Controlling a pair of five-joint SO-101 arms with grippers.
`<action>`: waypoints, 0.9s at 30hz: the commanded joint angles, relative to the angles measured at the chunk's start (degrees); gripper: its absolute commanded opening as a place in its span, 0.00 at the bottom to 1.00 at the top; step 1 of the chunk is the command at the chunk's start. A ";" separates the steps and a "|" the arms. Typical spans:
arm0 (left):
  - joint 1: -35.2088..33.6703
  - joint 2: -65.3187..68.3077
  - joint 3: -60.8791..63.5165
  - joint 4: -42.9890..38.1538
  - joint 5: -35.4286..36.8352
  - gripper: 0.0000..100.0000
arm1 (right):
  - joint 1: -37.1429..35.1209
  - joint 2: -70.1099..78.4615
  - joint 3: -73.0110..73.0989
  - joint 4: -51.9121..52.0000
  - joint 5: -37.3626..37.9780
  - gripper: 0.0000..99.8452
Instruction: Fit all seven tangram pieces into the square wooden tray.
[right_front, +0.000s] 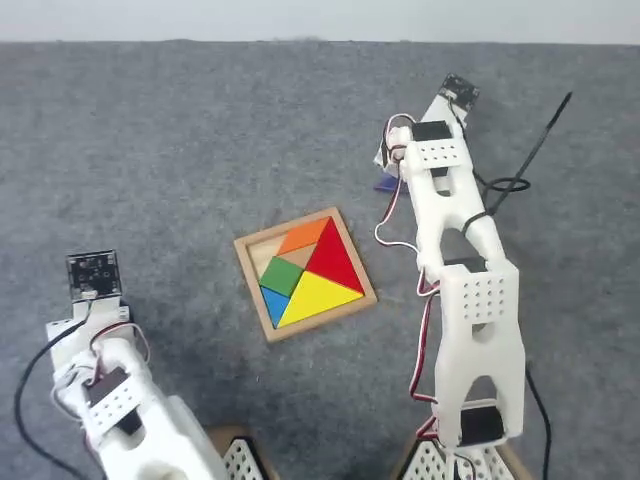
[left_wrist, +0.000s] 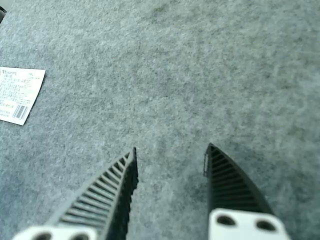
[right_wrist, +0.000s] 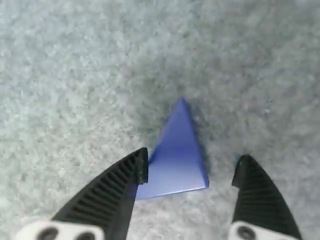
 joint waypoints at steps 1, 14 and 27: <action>0.26 0.44 -0.92 0.44 -0.88 0.20 | -1.80 0.57 -3.08 0.31 -0.44 0.27; 0.26 0.44 -0.92 0.44 -0.88 0.20 | -2.07 2.42 -3.43 4.00 7.21 0.06; 0.18 0.44 -0.92 0.44 -0.88 0.20 | -3.12 -6.02 -13.89 28.35 45.45 0.04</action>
